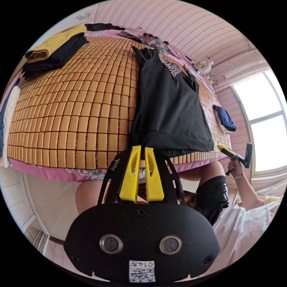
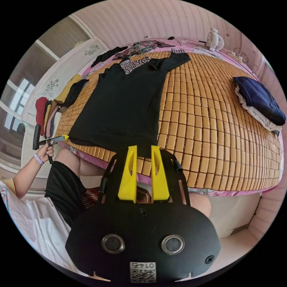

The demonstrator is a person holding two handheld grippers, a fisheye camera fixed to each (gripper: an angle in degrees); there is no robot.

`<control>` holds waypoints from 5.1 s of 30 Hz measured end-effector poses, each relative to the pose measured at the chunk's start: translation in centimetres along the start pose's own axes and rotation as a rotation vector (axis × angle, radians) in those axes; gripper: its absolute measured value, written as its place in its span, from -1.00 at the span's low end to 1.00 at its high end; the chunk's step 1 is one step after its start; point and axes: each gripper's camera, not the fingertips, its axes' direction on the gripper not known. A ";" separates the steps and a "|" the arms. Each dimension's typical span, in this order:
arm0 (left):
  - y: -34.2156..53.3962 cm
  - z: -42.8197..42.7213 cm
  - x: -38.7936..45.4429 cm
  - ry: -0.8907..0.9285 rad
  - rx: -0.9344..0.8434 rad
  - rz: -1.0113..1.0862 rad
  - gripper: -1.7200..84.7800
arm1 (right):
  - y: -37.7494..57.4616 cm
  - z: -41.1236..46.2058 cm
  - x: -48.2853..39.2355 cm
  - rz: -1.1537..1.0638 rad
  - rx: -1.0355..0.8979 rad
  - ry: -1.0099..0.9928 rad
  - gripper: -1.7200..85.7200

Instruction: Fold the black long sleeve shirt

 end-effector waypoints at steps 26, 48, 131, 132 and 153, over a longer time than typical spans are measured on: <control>2.4 -3.2 0.4 -0.024 0.064 0.125 -0.92 | 6.9 0.3 15.5 0.622 0.353 -1.284 -0.94; -1.6 5.7 4.7 -0.203 -0.162 0.186 -0.91 | 1.2 3.3 7.6 0.305 -0.148 -0.062 -0.90; -32.0 35.8 41.4 -0.025 0.016 0.786 -0.90 | 10.6 -4.7 25.5 0.216 0.168 0.264 -0.82; -32.3 35.9 41.6 -0.026 0.018 0.788 -0.90 | 11.3 -5.5 26.0 0.251 0.237 0.261 -0.80; -39.0 42.4 44.0 -0.132 -0.005 0.693 -0.87 | 9.3 -11.2 28.6 0.004 0.185 0.011 -0.96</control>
